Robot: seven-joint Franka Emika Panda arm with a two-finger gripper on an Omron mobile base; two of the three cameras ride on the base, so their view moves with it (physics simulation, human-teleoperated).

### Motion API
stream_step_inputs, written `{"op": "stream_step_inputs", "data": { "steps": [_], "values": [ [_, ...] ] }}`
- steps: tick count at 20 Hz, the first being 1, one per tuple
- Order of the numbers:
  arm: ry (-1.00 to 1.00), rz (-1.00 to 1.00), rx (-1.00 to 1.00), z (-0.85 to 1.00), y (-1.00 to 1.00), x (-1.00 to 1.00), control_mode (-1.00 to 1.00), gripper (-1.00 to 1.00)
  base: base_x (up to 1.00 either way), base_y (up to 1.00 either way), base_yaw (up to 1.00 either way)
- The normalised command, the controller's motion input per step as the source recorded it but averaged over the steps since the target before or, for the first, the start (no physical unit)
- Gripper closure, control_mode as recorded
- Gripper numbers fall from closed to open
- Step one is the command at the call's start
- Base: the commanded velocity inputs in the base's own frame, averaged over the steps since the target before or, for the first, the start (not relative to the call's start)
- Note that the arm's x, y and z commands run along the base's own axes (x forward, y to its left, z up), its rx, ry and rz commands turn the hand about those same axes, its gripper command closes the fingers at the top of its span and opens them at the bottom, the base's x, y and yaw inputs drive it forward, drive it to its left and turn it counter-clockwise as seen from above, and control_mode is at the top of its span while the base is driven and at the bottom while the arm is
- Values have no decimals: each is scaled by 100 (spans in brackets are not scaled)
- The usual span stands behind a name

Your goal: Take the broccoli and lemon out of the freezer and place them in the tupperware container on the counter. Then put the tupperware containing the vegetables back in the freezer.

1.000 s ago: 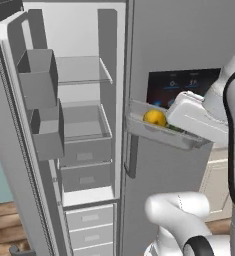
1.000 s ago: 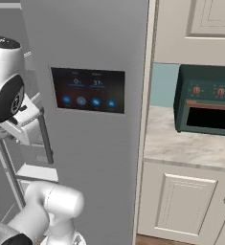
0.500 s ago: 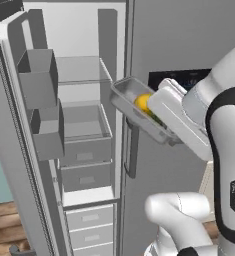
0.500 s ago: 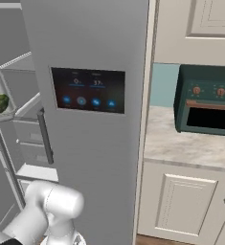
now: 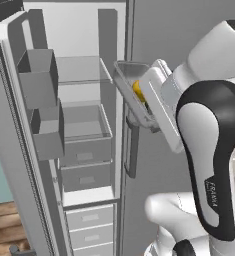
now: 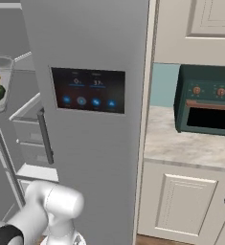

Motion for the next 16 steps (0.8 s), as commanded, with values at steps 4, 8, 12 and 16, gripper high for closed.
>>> {"op": "stream_step_inputs", "data": {
  "steps": [4,8,12,16],
  "values": [
    [19,-20,6,46,35,15,-100,100,0,0,0],
    [16,-12,3,21,47,4,-100,100,0,0,0],
    [6,-9,0,5,26,17,-100,100,0,0,0],
    [0,-3,0,0,1,40,-100,100,0,0,0]
  ]
}}
